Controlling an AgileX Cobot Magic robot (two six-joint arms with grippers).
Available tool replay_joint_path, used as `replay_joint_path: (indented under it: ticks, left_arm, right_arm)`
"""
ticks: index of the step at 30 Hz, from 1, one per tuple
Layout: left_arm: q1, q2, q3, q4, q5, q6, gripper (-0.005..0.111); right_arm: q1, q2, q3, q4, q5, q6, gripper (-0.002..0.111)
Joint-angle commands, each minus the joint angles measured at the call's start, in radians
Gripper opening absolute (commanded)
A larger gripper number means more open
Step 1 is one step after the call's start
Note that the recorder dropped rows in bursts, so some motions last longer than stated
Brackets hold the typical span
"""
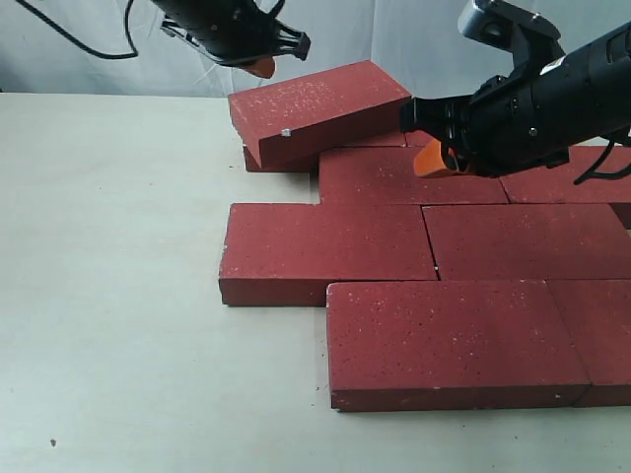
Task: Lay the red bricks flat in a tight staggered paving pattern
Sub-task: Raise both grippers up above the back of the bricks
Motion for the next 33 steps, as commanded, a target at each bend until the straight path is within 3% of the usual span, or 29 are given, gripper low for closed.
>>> replay_joint_path:
  ticks: [1, 5, 9, 16, 19, 26, 33]
  left_arm:
    - [-0.051, 0.064, -0.106, 0.115, 0.023, -0.034, 0.0]
    - [-0.097, 0.099, -0.142, 0.19, 0.003, -0.014, 0.0]
    - [-0.098, 0.099, -0.144, 0.195, 0.011, -0.018, 0.0]
    - [0.055, 0.072, -0.144, 0.19, 0.259, -0.08, 0.0]
    - [0.12, 0.059, -0.144, 0.153, 0.265, -0.08, 0.0]
    - [0.176, 0.05, -0.132, 0.126, 0.31, -0.08, 0.0]
    - [0.213, 0.05, -0.067, 0.019, 0.246, -0.08, 0.0]
  right_arm:
    - [-0.001, -0.008, -0.003, -0.001, -0.008, 0.0, -0.001]
    - [-0.001, -0.004, -0.003, -0.019, -0.013, 0.0, -0.001]
    - [-0.001, 0.018, -0.003, -0.03, -0.02, 0.002, -0.001]
    - [-0.116, 0.105, -0.069, -0.038, -0.087, 0.024, -0.001]
    - [-0.131, 0.214, -0.213, -0.043, -0.079, 0.024, -0.001]
    - [-0.142, 0.411, -0.454, -0.044, -0.068, 0.036, -0.001]
    - [-0.197, 0.63, -0.714, -0.023, -0.045, 0.074, -0.001]
